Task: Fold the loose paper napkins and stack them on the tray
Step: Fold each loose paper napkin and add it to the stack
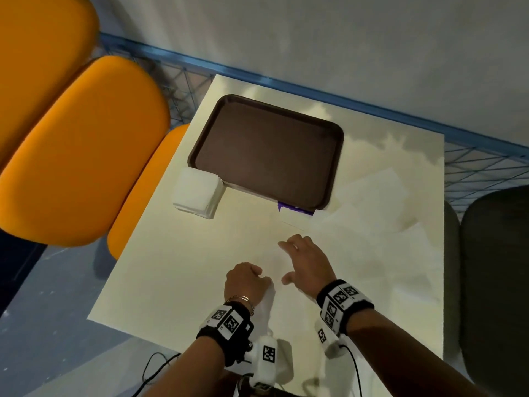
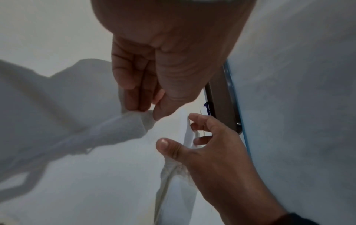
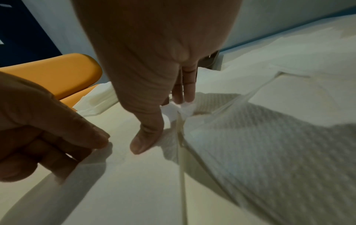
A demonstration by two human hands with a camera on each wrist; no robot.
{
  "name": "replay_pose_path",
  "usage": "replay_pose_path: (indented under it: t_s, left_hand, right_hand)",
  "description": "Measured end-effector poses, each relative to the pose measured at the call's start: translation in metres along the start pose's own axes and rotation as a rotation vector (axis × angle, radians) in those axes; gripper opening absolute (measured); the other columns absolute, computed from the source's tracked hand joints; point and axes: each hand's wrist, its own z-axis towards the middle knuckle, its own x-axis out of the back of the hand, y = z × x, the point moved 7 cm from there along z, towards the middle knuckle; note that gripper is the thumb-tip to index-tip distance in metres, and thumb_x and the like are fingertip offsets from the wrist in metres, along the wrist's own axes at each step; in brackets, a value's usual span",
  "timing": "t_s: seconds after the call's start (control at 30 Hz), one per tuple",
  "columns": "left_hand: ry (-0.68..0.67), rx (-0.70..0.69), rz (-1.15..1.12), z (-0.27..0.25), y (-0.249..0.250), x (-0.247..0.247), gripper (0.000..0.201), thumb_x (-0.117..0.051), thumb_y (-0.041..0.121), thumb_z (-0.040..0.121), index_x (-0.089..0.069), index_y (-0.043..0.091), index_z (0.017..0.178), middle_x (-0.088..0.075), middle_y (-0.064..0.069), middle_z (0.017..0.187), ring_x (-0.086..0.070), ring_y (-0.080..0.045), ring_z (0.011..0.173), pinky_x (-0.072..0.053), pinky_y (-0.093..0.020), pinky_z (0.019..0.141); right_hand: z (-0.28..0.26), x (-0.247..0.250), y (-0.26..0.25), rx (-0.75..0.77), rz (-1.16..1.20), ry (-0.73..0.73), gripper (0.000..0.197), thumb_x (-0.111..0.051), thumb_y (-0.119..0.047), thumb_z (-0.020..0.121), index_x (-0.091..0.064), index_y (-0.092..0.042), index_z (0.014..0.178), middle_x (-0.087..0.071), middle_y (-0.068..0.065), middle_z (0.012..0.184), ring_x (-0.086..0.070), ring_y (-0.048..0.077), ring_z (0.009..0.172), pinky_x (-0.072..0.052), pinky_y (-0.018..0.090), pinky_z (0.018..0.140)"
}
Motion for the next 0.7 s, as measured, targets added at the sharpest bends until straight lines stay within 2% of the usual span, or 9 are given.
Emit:
replay_pose_path:
  t_s: [0.13, 0.27, 0.33, 0.4, 0.47, 0.53, 0.63, 0.7]
  left_hand:
    - [0.028, 0.059, -0.047, -0.011, -0.010, -0.015, 0.035, -0.081, 0.033, 0.079, -0.070, 0.024, 0.110, -0.071, 0.006, 0.113, -0.066, -0.015, 0.102, -0.047, -0.022, 0.083]
    - [0.072, 0.036, -0.009, -0.022, -0.008, -0.019, 0.031, -0.080, 0.037, 0.079, -0.070, 0.027, 0.107, -0.071, 0.009, 0.110, -0.066, -0.016, 0.105, -0.048, -0.025, 0.083]
    - [0.107, 0.033, -0.025, -0.027, -0.006, -0.019, 0.026, -0.079, 0.034, 0.081, -0.068, 0.028, 0.105, -0.069, 0.010, 0.105, -0.065, -0.014, 0.096, -0.049, -0.025, 0.081]
    - [0.141, 0.026, -0.034, -0.031, -0.004, -0.017, 0.021, -0.079, 0.032, 0.082, -0.066, 0.029, 0.099, -0.068, 0.011, 0.099, -0.063, -0.014, 0.090, -0.048, -0.024, 0.079]
    - [0.158, 0.010, -0.053, -0.034, -0.002, -0.016, 0.016, -0.079, 0.032, 0.083, -0.065, 0.029, 0.091, -0.070, 0.012, 0.095, -0.066, -0.015, 0.092, -0.049, -0.025, 0.078]
    - [0.149, -0.014, -0.085, -0.035, 0.000, -0.016, 0.014, -0.079, 0.032, 0.084, -0.067, 0.026, 0.084, -0.070, 0.011, 0.085, -0.066, -0.015, 0.085, -0.048, -0.026, 0.073]
    - [0.114, -0.085, -0.064, -0.035, 0.005, -0.019, 0.028, -0.078, 0.033, 0.087, -0.059, 0.021, 0.070, -0.062, 0.007, 0.068, -0.057, -0.018, 0.070, -0.043, -0.027, 0.065]
    - [0.108, -0.114, -0.058, -0.036, 0.006, -0.017, 0.031, -0.076, 0.032, 0.089, -0.058, 0.019, 0.069, -0.058, 0.008, 0.066, -0.054, -0.018, 0.070, -0.042, -0.029, 0.069]
  right_hand:
    - [-0.002, -0.004, 0.001, 0.025, -0.005, 0.020, 0.092, -0.087, -0.044, 0.082, -0.042, -0.021, 0.158, -0.048, 0.000, 0.149, -0.045, 0.021, 0.133, -0.044, 0.030, 0.107]
    - [-0.003, -0.003, 0.003, 0.014, -0.029, 0.042, 0.094, -0.086, -0.051, 0.082, -0.040, -0.021, 0.158, -0.046, 0.000, 0.151, -0.044, 0.021, 0.135, -0.045, 0.031, 0.110]
    - [-0.004, -0.003, 0.005, 0.005, -0.037, 0.043, 0.095, -0.084, -0.054, 0.083, -0.037, -0.020, 0.159, -0.044, 0.001, 0.154, -0.043, 0.022, 0.136, -0.045, 0.033, 0.111]
    - [-0.004, -0.004, 0.006, 0.008, -0.056, 0.044, 0.097, -0.082, -0.055, 0.084, -0.033, -0.019, 0.161, -0.042, 0.002, 0.155, -0.042, 0.023, 0.137, -0.044, 0.034, 0.113]
    - [-0.003, -0.004, 0.006, 0.023, -0.083, 0.041, 0.100, -0.080, -0.056, 0.085, -0.030, -0.018, 0.162, -0.040, 0.003, 0.157, -0.042, 0.024, 0.137, -0.043, 0.035, 0.113]
    - [0.000, -0.002, 0.004, 0.039, -0.087, 0.043, 0.102, -0.081, -0.056, 0.085, -0.029, -0.018, 0.163, -0.040, 0.003, 0.157, -0.042, 0.024, 0.137, -0.044, 0.035, 0.113]
    - [0.001, 0.003, 0.004, 0.053, -0.037, 0.048, 0.107, -0.087, -0.053, 0.080, -0.028, -0.021, 0.163, -0.039, 0.002, 0.158, -0.040, 0.023, 0.139, -0.043, 0.036, 0.114]
    - [-0.003, 0.010, 0.008, 0.032, 0.028, 0.066, 0.111, -0.090, -0.054, 0.075, -0.029, -0.023, 0.163, -0.037, 0.000, 0.161, -0.038, 0.022, 0.142, -0.043, 0.037, 0.115]
